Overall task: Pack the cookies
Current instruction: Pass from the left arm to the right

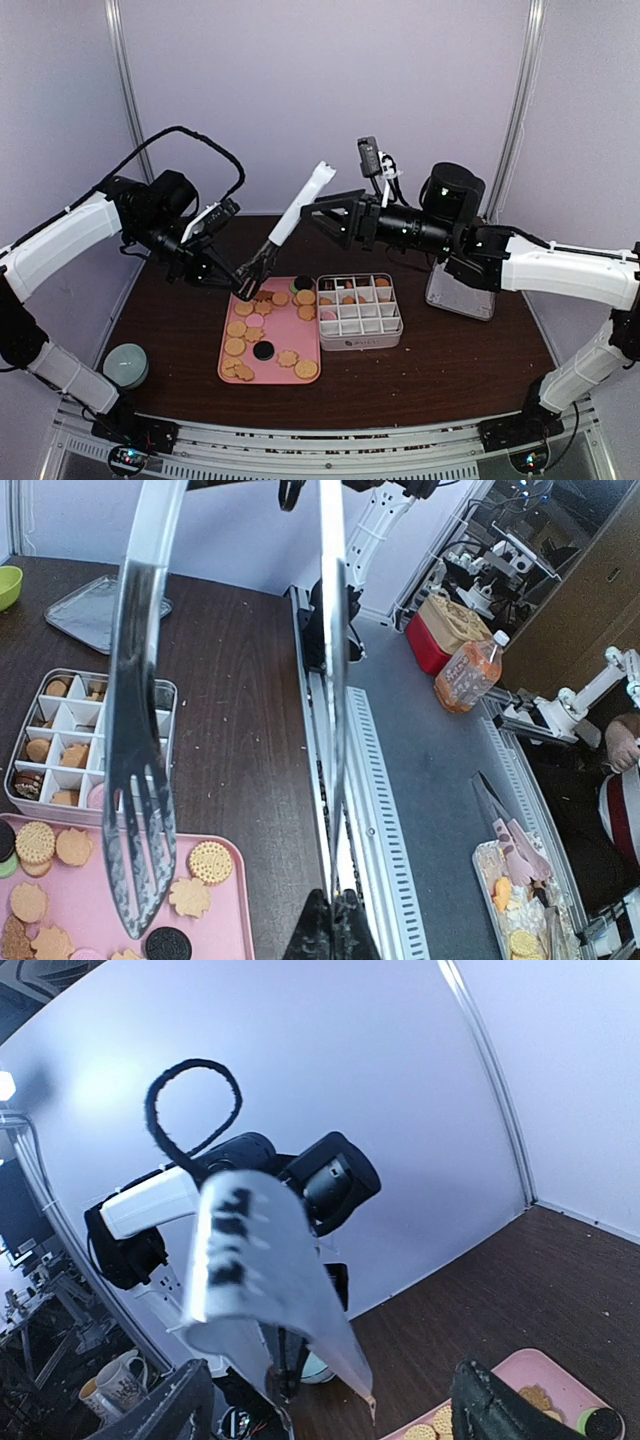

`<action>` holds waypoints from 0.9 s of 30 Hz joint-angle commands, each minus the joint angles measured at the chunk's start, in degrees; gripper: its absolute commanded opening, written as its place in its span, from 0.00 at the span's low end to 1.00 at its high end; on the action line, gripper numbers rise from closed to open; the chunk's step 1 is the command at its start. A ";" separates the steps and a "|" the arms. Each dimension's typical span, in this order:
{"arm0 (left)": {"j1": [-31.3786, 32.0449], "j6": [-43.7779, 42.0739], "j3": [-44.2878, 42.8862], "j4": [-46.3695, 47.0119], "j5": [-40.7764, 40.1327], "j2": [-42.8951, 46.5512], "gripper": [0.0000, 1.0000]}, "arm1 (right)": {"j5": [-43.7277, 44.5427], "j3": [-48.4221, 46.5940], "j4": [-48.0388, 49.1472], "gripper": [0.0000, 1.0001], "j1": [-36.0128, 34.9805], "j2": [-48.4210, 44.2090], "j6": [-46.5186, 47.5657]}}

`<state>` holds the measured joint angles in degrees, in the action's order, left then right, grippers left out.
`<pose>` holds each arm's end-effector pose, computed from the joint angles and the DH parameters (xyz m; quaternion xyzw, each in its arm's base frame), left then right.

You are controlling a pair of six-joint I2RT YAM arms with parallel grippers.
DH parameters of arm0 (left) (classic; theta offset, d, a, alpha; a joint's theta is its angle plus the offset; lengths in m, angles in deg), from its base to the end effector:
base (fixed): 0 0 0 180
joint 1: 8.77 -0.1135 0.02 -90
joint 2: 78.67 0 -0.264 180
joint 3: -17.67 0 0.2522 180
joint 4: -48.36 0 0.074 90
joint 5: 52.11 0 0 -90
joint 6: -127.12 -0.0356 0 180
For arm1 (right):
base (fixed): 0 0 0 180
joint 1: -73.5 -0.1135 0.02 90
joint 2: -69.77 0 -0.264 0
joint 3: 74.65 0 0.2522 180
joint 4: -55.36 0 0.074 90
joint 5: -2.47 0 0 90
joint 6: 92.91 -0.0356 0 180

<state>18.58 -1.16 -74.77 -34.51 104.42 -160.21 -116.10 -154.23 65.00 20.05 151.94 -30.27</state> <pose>0.2125 -0.1467 0.3385 0.5198 0.6475 -0.5268 0.1820 0.1891 0.2836 0.3766 -0.3250 0.5835 0.5951 0.4470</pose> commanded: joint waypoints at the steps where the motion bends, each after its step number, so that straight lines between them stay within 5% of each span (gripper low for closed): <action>1: -0.06 -1.38 0.77 1.16 -0.05 1.60 0.00 | -9.56 -4.83 -6.60 0.81 0.64 1.62 0.94; 11: -0.04 -4.37 0.97 -0.66 -4.40 1.91 0.00 | -17.11 -19.15 -33.07 0.74 1.90 7.61 11.22; 27: -0.03 -7.55 1.77 -3.65 -6.06 1.15 0.00 | -20.50 -20.52 -29.66 0.51 3.52 10.27 8.10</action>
<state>18.61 -6.60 -73.33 -37.67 97.55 -159.86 -134.46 -173.25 32.85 23.18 160.82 -20.65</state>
